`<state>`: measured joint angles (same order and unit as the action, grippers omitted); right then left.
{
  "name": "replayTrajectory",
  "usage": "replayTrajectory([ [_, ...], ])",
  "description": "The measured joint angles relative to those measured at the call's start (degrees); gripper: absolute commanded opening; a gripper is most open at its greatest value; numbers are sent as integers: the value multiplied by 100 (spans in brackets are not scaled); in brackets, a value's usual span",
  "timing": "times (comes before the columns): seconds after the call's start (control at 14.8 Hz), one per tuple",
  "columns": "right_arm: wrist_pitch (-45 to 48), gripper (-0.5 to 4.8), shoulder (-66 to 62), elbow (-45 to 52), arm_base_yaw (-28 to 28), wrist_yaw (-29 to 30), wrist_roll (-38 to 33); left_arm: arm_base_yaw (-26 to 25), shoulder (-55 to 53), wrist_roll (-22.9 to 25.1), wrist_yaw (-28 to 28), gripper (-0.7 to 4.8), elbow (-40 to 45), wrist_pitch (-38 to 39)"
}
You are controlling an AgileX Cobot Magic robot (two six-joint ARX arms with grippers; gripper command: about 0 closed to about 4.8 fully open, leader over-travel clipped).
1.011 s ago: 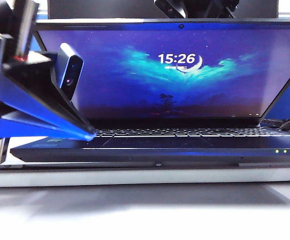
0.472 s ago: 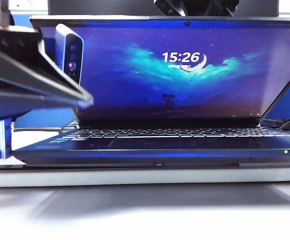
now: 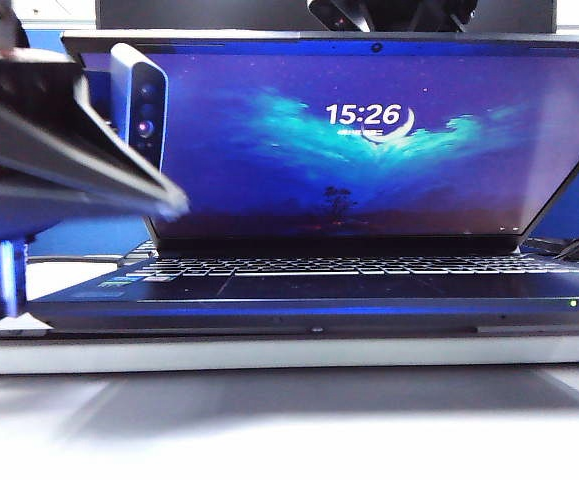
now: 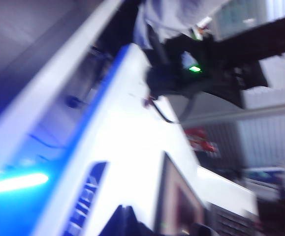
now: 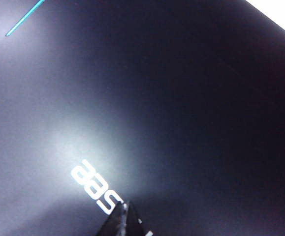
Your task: Close the lid of the black laptop.
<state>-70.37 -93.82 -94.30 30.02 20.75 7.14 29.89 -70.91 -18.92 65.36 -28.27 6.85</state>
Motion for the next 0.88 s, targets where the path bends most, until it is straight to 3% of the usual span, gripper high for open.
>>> replayTrajectory([
  [0.34, 0, -6, 0, 0, 2, 2, -17, -2, 2, 118, -857, -4, -4, -66],
  [0.88, 262, -6, 9, 0, 0, -20, -122, 0, 2, 133, -393, -4, -4, 63],
])
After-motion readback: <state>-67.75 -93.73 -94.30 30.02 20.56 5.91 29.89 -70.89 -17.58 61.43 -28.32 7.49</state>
